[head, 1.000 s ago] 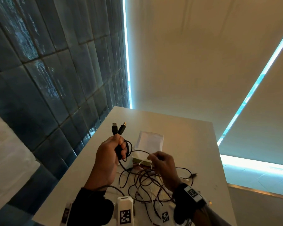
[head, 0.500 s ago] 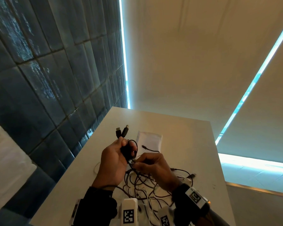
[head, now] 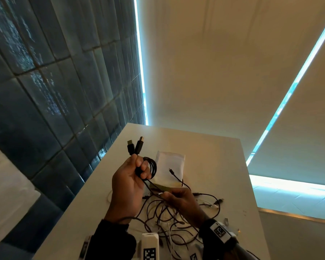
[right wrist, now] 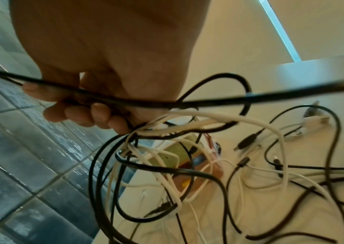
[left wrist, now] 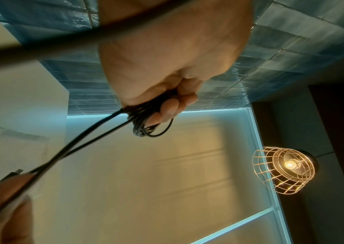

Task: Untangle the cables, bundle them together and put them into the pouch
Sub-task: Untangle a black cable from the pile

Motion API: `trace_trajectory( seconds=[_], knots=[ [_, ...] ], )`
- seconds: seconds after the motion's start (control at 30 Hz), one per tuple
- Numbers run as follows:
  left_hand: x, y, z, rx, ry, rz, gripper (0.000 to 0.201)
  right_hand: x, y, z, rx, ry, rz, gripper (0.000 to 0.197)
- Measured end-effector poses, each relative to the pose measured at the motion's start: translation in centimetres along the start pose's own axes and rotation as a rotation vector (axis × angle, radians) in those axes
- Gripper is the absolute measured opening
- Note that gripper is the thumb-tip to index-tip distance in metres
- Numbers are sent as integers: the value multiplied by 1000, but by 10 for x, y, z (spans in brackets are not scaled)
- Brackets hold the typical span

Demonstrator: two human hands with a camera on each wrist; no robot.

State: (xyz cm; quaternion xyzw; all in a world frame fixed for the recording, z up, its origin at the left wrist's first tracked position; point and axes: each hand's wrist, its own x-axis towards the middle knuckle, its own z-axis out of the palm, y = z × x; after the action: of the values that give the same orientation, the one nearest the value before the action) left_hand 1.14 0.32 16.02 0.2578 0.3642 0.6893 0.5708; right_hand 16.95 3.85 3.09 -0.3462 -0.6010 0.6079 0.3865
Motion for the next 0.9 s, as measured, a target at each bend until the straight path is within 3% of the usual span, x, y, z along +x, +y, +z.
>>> trace_trajectory(
  seconds=[0.27,0.37,0.47,0.57,0.73,0.9],
  knots=[
    [-2,9,4,-25,-35,21,38,-2,30,-5,-76,73,94,40],
    [-3,19,6,-20,-63,36,34,-5,36,-4,-123,63,125,33],
    [-2,25,4,73,-71,67,31,-5,37,-5,-173,84,133,28],
    [-1,26,2,241,-62,57,34,0,26,-9,-218,208,106,27],
    [-1,11,1,382,18,-15,34,11,-16,-11,100,362,62,15],
    [-2,-9,6,418,112,-116,34,19,-53,-3,224,309,-41,13]
  ],
)
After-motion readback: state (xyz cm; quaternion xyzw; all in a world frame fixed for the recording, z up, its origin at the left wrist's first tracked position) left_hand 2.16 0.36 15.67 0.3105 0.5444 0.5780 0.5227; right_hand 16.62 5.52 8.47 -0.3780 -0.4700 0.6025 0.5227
